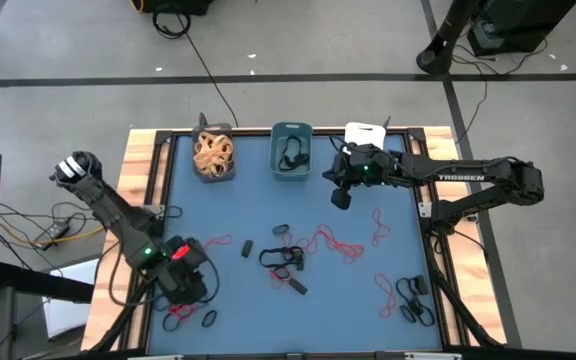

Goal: Sort rubber bands into baskets
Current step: Put the black rubber band into the blue bin

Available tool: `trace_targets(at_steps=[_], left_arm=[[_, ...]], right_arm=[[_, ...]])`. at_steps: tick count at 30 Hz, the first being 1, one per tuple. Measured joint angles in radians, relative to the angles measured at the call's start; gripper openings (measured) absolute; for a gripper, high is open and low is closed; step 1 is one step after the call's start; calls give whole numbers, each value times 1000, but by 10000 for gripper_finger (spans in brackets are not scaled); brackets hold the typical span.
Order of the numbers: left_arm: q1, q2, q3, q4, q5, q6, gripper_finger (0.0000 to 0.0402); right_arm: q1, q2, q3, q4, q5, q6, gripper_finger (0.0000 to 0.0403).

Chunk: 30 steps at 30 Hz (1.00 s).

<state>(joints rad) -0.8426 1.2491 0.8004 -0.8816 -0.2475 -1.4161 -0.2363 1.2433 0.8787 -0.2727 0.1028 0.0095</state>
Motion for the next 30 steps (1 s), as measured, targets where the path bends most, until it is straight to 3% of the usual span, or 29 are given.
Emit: trace_targets(at_steps=[10, 17, 25, 28, 30], left_arm=[[-128, 1, -92, 35, 24, -235, 156], [-140, 1, -217, 193, 55, -251, 156], [-139, -2, -291, 215, 102, -351, 155], [-139, -1, -288, 222, 105, -354, 131], [-139, 0, -281, 237, 113, -354, 95]], right_arm=[[0, 0, 0, -30, -1, -2, 28], [0, 0, 0, -30, -3, 19, 28], [1, 0, 0, -30, -3, 33, 28], [1, 0, 0, -29, -3, 33, 26], [1, 0, 0, -29, -3, 33, 24]])
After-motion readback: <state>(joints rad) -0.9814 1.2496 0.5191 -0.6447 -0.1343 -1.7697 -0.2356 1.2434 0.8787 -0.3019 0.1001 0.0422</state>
